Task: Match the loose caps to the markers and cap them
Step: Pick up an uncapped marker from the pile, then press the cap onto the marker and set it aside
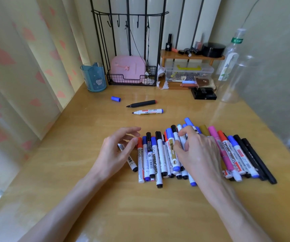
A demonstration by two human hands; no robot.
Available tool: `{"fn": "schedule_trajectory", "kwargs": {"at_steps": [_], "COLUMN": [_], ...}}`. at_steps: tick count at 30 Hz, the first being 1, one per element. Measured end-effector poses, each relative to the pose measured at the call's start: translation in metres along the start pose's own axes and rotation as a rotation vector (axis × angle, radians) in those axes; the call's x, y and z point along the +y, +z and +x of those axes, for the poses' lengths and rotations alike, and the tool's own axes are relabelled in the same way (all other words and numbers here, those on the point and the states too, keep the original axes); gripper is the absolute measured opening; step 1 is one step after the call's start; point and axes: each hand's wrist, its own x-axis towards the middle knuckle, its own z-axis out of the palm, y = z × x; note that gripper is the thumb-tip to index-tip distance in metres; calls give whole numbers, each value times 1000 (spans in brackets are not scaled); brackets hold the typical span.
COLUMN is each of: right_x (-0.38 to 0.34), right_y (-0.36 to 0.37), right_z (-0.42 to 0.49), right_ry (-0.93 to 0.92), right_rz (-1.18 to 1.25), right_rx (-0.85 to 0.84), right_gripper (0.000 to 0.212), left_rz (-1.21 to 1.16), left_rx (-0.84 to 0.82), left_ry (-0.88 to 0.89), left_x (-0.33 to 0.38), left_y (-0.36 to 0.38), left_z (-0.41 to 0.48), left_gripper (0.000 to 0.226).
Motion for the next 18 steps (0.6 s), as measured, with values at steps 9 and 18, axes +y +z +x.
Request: {"fn": "schedule_trajectory", "kwargs": {"at_steps": [9,18], "right_x": [-2,-33], "right_y": [5,27], "right_z": [10,86], "right_ry": [-59,-206], "right_rz": [39,120], "right_rx": [77,-225], "right_gripper": [14,38], "left_rz": [27,182], "left_rx": [62,51], "left_ry": [-20,-57], "left_x": [-9,-50], "left_y": [-9,-37], "left_z": [5,54], "left_gripper": [29,31]}}
